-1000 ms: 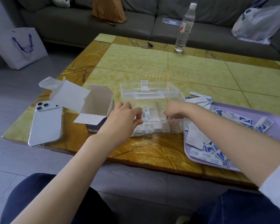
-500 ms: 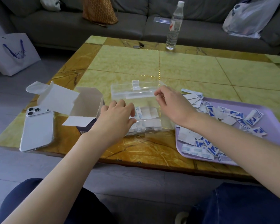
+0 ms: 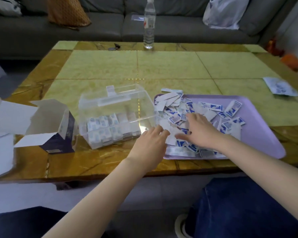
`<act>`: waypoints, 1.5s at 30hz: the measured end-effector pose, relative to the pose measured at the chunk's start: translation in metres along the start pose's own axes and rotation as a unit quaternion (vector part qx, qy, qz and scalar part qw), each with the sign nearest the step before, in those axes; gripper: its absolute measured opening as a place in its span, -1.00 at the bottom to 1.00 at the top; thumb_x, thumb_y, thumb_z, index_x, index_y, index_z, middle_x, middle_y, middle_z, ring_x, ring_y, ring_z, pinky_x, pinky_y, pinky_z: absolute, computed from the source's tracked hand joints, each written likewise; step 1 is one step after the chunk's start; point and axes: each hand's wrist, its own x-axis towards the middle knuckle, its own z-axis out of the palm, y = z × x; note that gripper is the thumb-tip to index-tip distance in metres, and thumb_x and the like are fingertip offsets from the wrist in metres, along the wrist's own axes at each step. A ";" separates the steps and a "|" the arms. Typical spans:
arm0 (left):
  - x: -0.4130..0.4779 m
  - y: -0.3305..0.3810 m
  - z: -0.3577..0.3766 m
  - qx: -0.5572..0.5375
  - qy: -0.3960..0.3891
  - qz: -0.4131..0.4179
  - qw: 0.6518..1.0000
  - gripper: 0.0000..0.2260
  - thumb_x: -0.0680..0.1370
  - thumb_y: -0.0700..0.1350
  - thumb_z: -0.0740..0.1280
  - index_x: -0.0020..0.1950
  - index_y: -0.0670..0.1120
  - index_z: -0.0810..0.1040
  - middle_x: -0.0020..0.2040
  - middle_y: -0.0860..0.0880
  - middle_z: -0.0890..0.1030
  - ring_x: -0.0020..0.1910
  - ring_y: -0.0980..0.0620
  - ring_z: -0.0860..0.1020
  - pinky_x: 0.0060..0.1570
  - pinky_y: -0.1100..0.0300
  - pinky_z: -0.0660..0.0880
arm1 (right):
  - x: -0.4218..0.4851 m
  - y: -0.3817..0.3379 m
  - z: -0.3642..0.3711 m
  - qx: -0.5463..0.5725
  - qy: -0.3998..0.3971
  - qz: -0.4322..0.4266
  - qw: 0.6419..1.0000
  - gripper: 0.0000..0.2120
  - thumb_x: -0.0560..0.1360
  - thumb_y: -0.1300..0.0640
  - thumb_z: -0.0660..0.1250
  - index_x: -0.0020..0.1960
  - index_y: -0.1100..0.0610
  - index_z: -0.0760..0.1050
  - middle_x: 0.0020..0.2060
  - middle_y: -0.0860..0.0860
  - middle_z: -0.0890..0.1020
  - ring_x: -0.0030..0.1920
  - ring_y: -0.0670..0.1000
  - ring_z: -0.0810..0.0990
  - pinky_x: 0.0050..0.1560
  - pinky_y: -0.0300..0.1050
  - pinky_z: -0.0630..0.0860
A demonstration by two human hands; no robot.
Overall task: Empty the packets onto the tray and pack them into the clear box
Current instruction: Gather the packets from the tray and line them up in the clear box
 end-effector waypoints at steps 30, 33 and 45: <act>0.029 0.009 0.021 0.043 -0.033 -0.026 0.998 -0.73 0.60 0.03 0.16 0.29 0.02 0.38 0.26 -0.03 0.39 0.25 -0.04 0.37 0.29 0.11 0.22 | 0.048 0.002 -0.008 -0.032 0.077 -0.072 0.994 -0.74 0.55 0.19 0.23 0.24 0.11 0.46 0.19 0.09 0.53 0.15 0.14 0.50 0.09 -0.01 0.45; 0.029 0.008 0.021 0.037 -0.035 -0.026 0.998 -0.71 0.60 0.04 0.16 0.31 0.02 0.37 0.29 -0.03 0.38 0.27 -0.03 0.36 0.31 0.12 0.21 | 0.049 0.002 -0.013 -0.030 0.111 -0.050 0.992 -0.82 0.54 0.33 0.14 0.04 0.23 0.49 0.01 0.19 0.60 -0.05 0.18 0.54 -0.15 -0.06 0.39; 0.053 0.026 -0.004 -0.427 0.066 -0.215 0.876 -0.55 0.64 0.11 -0.04 0.11 -0.12 0.54 0.02 -0.11 0.62 0.02 -0.05 0.55 0.07 0.06 0.43 | -0.001 -0.005 -0.019 0.075 0.238 -0.113 0.962 -0.77 0.61 0.19 0.14 0.25 0.16 0.40 -0.23 0.02 0.54 -0.27 0.02 0.51 -0.29 -0.17 0.41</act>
